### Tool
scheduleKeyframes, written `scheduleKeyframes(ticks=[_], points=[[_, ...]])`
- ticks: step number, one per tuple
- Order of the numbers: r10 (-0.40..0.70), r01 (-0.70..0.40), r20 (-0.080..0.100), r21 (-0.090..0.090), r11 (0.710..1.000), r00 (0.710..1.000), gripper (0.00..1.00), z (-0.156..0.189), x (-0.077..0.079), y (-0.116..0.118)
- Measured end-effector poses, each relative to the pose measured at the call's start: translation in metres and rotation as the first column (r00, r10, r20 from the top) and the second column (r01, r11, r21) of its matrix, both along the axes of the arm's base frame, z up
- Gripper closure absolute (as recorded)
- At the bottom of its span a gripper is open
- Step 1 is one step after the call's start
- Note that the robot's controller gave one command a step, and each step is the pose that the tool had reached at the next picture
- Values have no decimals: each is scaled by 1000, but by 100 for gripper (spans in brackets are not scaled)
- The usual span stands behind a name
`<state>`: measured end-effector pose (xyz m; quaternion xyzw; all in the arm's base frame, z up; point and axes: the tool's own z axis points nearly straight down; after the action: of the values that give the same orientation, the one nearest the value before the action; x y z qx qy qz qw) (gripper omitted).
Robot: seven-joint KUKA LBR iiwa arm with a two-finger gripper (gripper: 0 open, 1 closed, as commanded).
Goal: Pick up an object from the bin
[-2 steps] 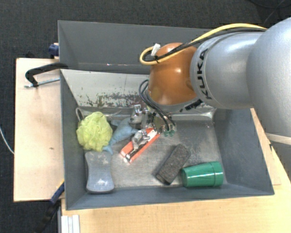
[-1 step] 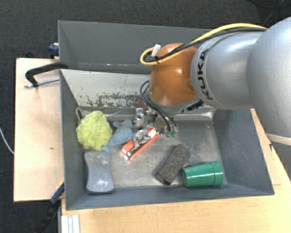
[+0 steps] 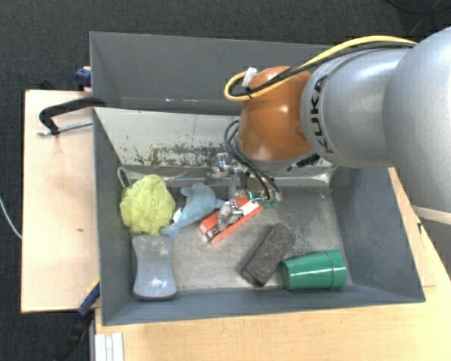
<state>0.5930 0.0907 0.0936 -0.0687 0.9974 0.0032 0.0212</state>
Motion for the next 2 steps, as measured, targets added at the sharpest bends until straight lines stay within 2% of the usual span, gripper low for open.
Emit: scheduleKeyframes(ticks=[1, 2], points=[[3, -3, -52, -6, 1000, 999, 100, -3, -9, 0], [-2, 2, -1, 2, 1000, 1000, 0, -1, 0, 1]])
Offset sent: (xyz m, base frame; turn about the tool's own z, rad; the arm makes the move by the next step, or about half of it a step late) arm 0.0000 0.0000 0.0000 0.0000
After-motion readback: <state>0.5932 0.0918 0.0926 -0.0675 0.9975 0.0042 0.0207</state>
